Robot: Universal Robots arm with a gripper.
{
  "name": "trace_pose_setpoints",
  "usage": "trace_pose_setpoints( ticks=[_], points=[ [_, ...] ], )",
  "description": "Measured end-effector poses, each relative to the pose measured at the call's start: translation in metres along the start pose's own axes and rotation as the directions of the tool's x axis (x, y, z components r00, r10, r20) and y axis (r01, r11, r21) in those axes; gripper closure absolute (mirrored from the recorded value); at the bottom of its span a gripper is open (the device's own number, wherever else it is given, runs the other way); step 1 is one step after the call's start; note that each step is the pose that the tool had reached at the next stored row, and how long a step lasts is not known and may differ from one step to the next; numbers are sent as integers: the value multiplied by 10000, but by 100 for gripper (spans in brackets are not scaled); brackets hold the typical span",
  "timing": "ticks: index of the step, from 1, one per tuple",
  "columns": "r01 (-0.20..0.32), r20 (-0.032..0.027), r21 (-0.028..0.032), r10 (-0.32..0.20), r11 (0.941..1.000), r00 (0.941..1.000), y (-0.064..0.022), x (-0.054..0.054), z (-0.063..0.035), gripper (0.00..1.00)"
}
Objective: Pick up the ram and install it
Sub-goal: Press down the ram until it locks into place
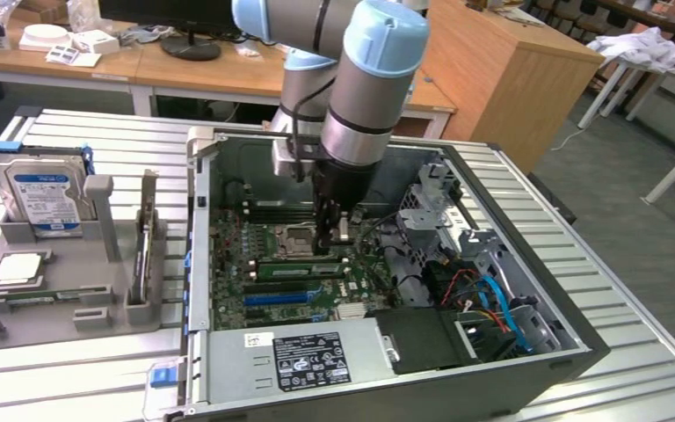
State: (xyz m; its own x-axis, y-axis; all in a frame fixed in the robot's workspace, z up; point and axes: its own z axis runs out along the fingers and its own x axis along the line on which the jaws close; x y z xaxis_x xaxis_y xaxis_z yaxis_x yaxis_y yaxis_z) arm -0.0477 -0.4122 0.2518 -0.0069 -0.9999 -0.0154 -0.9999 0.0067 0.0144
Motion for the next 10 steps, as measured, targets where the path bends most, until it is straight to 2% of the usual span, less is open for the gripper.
trace_pose_setpoints(
  ticks=[10],
  points=[
    [-2, 0, 1, 2, 10000, 10000, 213, 1, 4, 89]
  ],
)
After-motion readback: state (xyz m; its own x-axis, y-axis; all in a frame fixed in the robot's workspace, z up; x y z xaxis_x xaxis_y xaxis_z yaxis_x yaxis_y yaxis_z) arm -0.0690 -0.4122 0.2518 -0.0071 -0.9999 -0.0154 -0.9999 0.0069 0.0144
